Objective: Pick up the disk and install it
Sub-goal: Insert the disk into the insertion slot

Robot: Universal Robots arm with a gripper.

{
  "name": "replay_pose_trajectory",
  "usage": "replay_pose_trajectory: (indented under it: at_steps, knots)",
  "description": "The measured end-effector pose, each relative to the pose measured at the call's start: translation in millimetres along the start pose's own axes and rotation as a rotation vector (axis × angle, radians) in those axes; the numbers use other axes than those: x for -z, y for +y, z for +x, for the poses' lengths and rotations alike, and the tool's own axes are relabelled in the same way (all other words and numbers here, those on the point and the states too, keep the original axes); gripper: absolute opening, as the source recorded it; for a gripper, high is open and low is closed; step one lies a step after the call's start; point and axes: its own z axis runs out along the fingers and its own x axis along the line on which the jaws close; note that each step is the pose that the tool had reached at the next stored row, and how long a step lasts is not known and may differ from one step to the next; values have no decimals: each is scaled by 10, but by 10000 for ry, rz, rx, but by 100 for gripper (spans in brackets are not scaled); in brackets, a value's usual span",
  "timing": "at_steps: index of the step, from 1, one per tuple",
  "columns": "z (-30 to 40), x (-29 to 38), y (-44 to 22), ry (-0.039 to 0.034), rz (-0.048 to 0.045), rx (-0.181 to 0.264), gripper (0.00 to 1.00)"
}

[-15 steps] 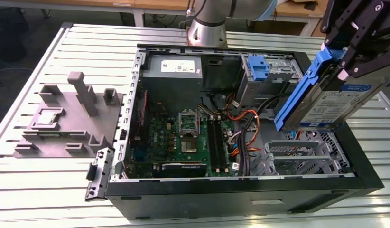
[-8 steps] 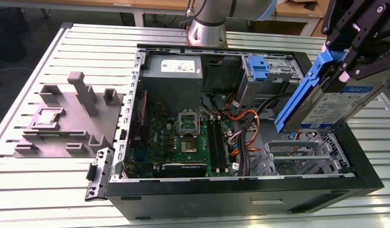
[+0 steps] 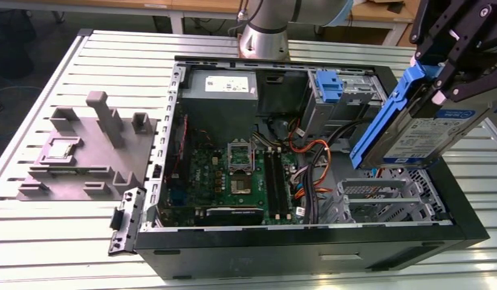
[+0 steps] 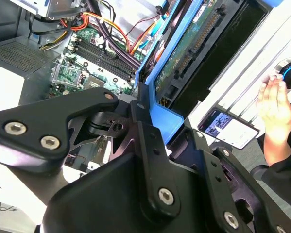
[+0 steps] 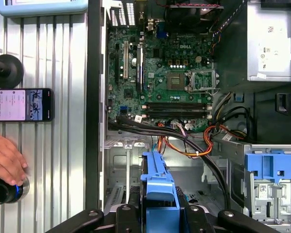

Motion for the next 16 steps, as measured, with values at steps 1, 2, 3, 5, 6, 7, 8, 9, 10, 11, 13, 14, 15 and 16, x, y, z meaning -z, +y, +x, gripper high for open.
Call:
replay_pose_trajectory:
  at_steps: [1, 2, 3, 5, 6, 7, 8, 9, 10, 11, 13, 14, 15, 16]
  knots:
    - [21, 0, 0, 0, 0, 0, 37]
    - [22, 0, 0, 0, 0, 0, 37]
    - [24, 0, 0, 0, 0, 0, 37]
    - [26, 0, -1, 0, 0, 0, 37]
    - [29, 0, 0, 0, 0, 0, 37]
    - [29, 0, 0, 0, 0, 0, 37]
    - [29, 1, 0, 0, 0, 0, 37]
    - [29, 1, 0, 0, 0, 0, 37]
    - [30, 0, 0, 0, 0, 0, 37]
    - [30, 1, 0, 0, 0, 0, 37]
    - [31, 1, -1, 0, 0, 0, 37]
    - [31, 1, 0, 0, 0, 0, 37]
    - [32, 1, 0, 0, 0, 0, 37]
    - [32, 0, 0, 0, 0, 0, 37]
